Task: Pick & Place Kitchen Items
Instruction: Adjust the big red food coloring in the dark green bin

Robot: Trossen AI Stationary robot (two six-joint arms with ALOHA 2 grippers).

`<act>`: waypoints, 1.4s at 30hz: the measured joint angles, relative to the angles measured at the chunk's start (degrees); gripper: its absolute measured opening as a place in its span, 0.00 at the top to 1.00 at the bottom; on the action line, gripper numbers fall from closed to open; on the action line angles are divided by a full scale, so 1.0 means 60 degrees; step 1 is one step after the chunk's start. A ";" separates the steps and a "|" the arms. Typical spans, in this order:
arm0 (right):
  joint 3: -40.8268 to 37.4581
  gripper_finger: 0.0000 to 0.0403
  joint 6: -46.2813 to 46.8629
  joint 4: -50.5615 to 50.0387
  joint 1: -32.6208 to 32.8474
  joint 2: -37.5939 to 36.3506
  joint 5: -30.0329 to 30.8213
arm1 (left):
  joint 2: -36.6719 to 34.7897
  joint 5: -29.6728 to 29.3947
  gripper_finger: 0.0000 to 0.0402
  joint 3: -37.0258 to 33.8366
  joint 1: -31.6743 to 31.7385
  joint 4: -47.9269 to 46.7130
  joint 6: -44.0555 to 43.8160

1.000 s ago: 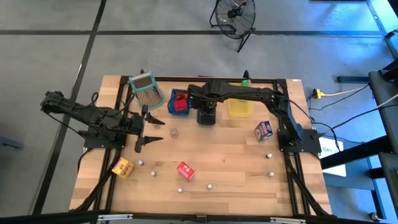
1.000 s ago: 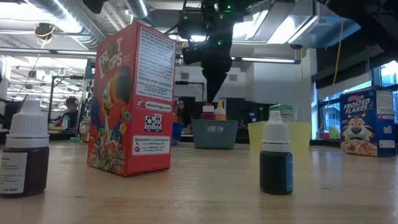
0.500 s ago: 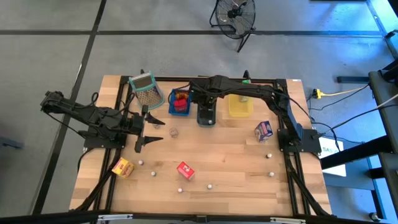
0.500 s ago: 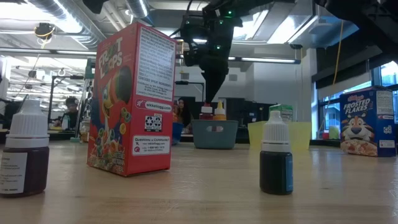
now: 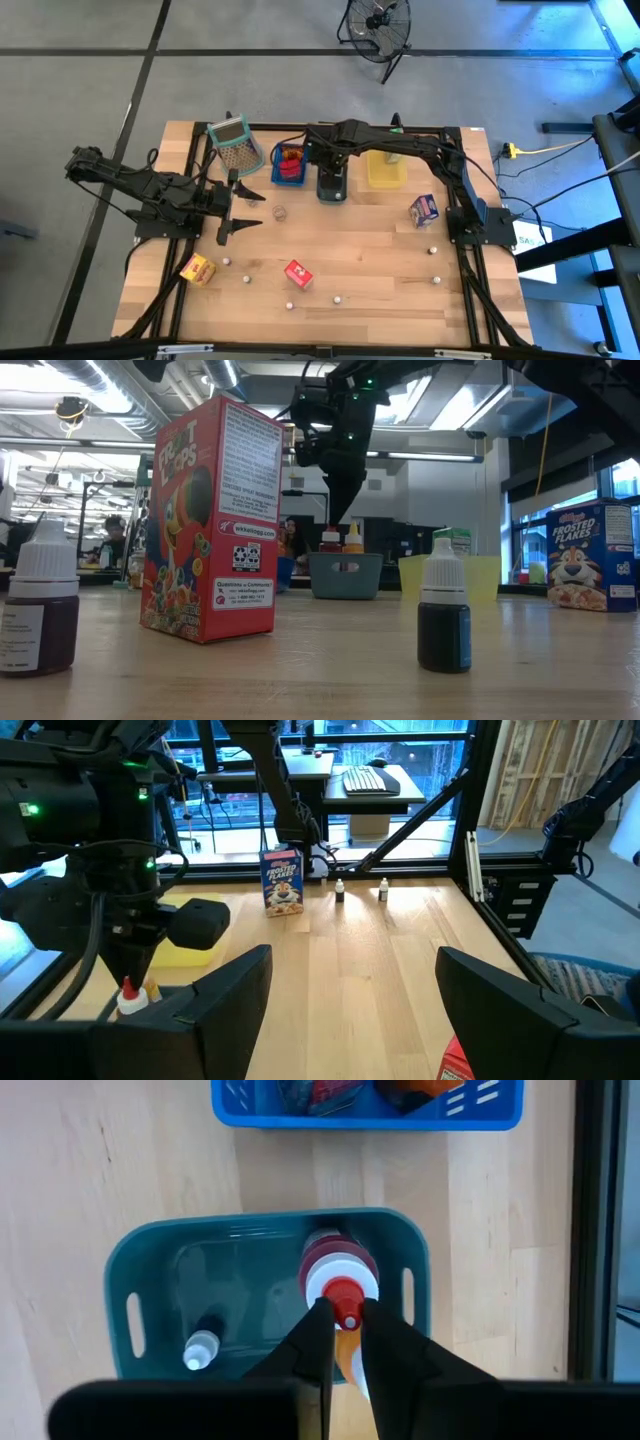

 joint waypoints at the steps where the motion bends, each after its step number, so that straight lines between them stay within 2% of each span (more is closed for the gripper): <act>1: 0.0000 0.89 0.0000 -0.0002 -0.0024 0.0000 0.0001 | -0.0003 0.0000 0.31 0.0000 0.0001 0.0000 0.0000; 13: 0.0000 0.89 0.0078 0.0015 -0.0357 0.0000 -0.0291 | 0.0000 0.0000 0.31 0.0000 0.0002 0.0004 -0.0003; 42: 0.0004 0.87 0.0098 0.0215 -0.0371 0.0000 -0.0278 | -0.0003 0.0000 0.31 0.0000 0.0003 -0.0005 -0.0003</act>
